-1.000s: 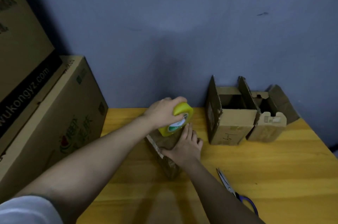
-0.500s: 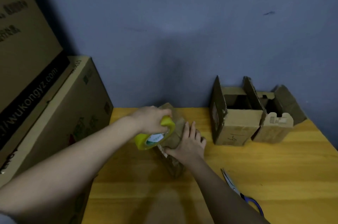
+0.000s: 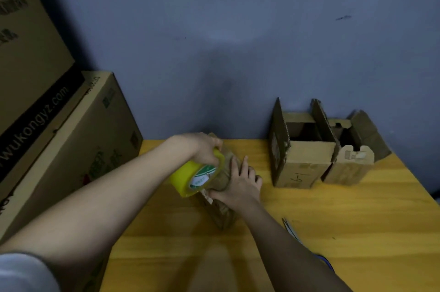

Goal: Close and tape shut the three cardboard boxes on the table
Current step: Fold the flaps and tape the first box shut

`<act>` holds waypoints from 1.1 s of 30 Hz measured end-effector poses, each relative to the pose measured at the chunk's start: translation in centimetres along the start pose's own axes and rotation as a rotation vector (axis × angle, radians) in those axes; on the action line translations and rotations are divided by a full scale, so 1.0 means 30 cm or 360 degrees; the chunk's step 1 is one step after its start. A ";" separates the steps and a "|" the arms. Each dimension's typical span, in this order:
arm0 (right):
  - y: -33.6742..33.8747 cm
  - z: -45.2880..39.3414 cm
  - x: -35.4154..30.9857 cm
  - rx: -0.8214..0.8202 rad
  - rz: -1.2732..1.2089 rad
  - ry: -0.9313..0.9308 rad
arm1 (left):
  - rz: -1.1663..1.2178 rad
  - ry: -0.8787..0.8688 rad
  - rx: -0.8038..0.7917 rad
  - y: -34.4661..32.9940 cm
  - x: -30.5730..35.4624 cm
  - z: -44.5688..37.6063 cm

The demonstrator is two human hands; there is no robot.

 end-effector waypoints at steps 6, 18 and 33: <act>0.006 -0.022 0.021 -0.0034 -0.0069 -0.0065 | -0.0168 0.0025 -0.0238 -0.001 0.001 0.007; -0.008 -0.028 0.018 -0.0044 0.0016 0.0003 | -0.0230 0.0050 -0.0227 -0.148 -0.058 0.054; -0.040 -0.017 -0.069 0.0069 0.0235 0.0572 | -0.0043 0.0078 -0.0106 -0.249 -0.095 0.058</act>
Point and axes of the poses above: each hand's wrist, its own z-axis away from the middle knuckle, its own y-axis out of the back of the hand, x = y × z, the point moved 4 cm from there along -z, towards the middle knuckle, and after that the axes turned 7 degrees about x, right-handed, at the moved point
